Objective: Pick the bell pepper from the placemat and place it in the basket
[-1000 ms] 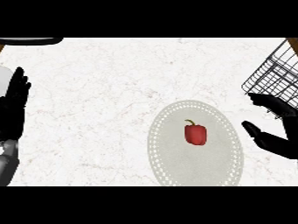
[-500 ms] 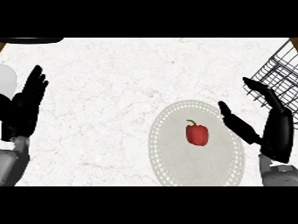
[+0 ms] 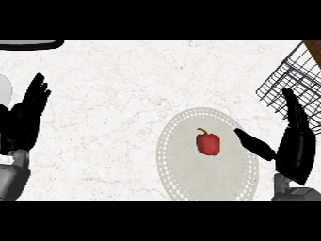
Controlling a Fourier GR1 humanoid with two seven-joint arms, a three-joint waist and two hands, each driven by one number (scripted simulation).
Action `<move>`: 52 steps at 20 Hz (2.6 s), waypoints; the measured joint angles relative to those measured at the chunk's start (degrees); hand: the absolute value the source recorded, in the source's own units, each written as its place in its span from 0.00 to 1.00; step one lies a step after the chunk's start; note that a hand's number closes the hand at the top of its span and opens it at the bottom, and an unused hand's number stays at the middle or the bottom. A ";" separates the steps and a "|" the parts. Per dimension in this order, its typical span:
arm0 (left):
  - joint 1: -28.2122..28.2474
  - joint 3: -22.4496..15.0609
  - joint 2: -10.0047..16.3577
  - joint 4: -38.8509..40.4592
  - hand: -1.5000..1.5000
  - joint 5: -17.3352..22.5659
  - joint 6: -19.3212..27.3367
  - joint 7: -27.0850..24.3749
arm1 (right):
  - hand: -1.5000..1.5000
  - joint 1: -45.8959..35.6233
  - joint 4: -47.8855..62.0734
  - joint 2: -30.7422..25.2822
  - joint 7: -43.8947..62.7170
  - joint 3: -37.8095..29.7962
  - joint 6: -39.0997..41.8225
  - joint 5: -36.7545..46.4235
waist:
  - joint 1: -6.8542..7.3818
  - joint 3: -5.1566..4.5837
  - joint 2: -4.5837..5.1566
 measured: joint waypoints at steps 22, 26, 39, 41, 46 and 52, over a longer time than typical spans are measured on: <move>0.38 2.36 -1.72 -1.06 0.50 -1.01 -3.06 0.21 | 0.00 -1.31 -29.57 8.17 40.39 14.88 47.54 13.27 | 1.35 0.66 0.54; 0.53 3.26 -3.23 -0.07 0.50 -2.33 -3.91 -0.98 | 0.00 0.62 -27.78 10.40 38.64 15.44 46.48 15.33 | 1.39 0.69 0.61; 0.30 7.18 -5.27 -1.12 0.50 -5.47 -7.37 1.05 | 0.00 5.59 -15.52 11.07 27.16 13.40 32.01 18.18 | 1.43 0.74 0.67; 1.17 7.61 -6.04 -0.94 0.50 -6.14 -7.76 0.31 | 0.00 6.42 -14.30 11.11 26.02 13.47 30.09 18.85 | 1.45 0.73 0.66; 0.66 8.82 -6.97 -1.17 0.50 -7.40 -8.97 1.12 | 0.00 7.66 -12.48 11.60 24.07 14.65 26.41 19.37 | 1.44 0.73 0.65; 2.48 8.86 -9.10 -2.92 0.50 -9.81 -9.03 0.99 | 0.00 6.31 -9.28 12.33 24.09 14.80 24.43 19.41 | 1.49 0.73 0.65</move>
